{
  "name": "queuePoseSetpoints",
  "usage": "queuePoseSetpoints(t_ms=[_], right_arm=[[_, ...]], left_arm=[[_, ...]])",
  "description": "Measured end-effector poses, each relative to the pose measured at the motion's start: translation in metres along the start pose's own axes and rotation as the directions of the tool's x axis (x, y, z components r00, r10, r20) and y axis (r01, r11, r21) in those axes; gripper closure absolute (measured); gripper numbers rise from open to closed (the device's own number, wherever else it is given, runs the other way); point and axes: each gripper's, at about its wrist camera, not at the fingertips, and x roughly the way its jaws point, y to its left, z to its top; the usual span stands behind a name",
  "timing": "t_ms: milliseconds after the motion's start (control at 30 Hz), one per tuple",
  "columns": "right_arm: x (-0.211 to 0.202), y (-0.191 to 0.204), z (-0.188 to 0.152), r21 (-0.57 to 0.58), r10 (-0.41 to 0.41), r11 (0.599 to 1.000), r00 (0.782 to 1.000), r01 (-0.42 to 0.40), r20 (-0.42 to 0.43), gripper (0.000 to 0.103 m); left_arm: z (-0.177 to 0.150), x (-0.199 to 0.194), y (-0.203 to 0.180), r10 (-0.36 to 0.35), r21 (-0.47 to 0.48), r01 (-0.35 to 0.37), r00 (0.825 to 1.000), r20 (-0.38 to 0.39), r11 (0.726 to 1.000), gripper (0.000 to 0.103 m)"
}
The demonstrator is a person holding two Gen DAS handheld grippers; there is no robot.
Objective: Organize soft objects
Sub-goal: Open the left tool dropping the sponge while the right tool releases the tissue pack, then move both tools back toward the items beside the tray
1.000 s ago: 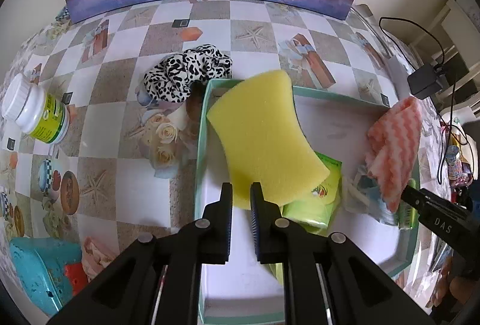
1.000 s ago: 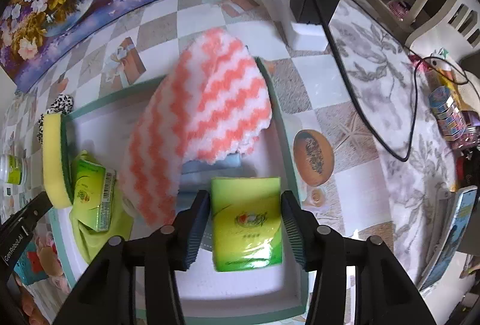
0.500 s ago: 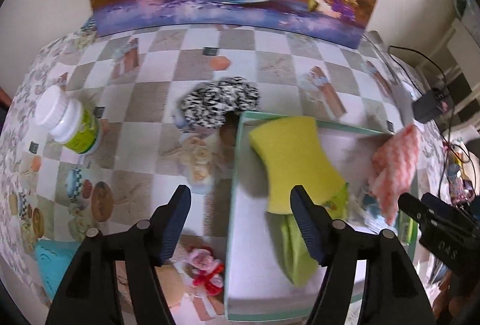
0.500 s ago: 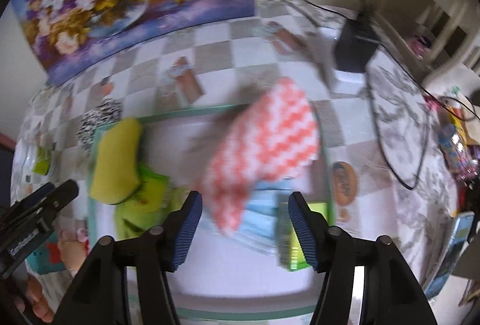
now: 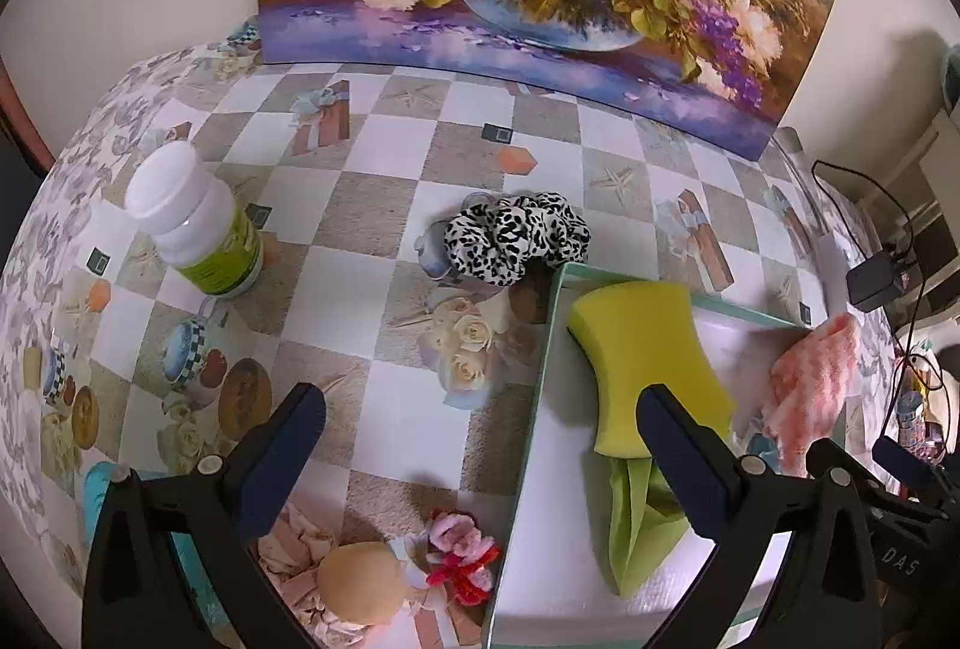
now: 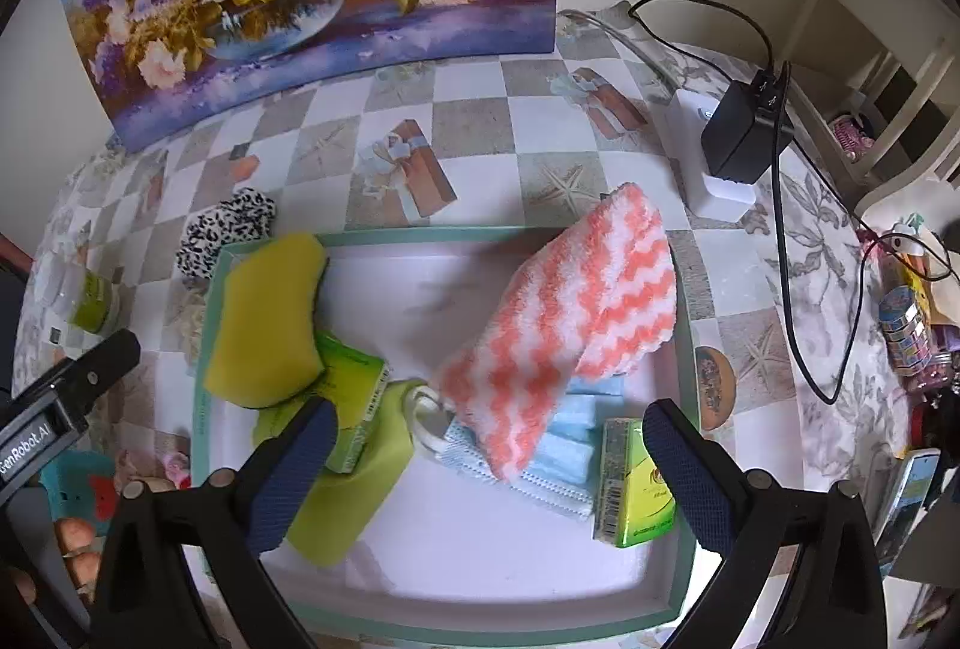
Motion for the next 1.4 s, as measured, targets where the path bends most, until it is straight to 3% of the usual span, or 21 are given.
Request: queuePoseSetpoints(t_ms=[300,767,867,1000,1200,1400], right_arm=[[-0.025,0.019,-0.017,-0.010,0.076,0.997,0.996,-0.076,0.045,0.000],[-0.029,0.056,-0.061,-0.097,0.168,0.981,0.985,-0.165,0.024,0.001],[-0.029,0.061,-0.066,-0.114,0.181,0.978,0.983,-0.177,0.030,0.008],[-0.025,0.071,-0.067,-0.144,0.240,0.961,0.971,-0.236,0.017,0.021],[-0.020,0.095,-0.070,-0.236,0.285,0.932,0.959,-0.274,0.011,0.028],[-0.012,0.121,-0.068,-0.289,0.345,0.897,0.939,-0.334,-0.014,0.035]], left_arm=[[-0.016,-0.036,0.001,-0.060,0.013,0.060,0.997,0.043,0.998,0.000],[-0.061,-0.069,0.027,-0.029,-0.059,0.033,0.997,0.074,0.998,0.000],[-0.072,-0.067,0.038,-0.010,-0.099,0.017,0.998,0.067,0.995,0.002],[-0.087,-0.062,0.057,-0.007,-0.170,0.014,0.999,0.043,0.985,0.011],[-0.107,-0.054,0.083,0.004,-0.287,0.001,1.000,0.017,0.958,0.013],[-0.117,-0.045,0.092,0.014,-0.337,-0.019,1.000,-0.016,0.941,0.023]])
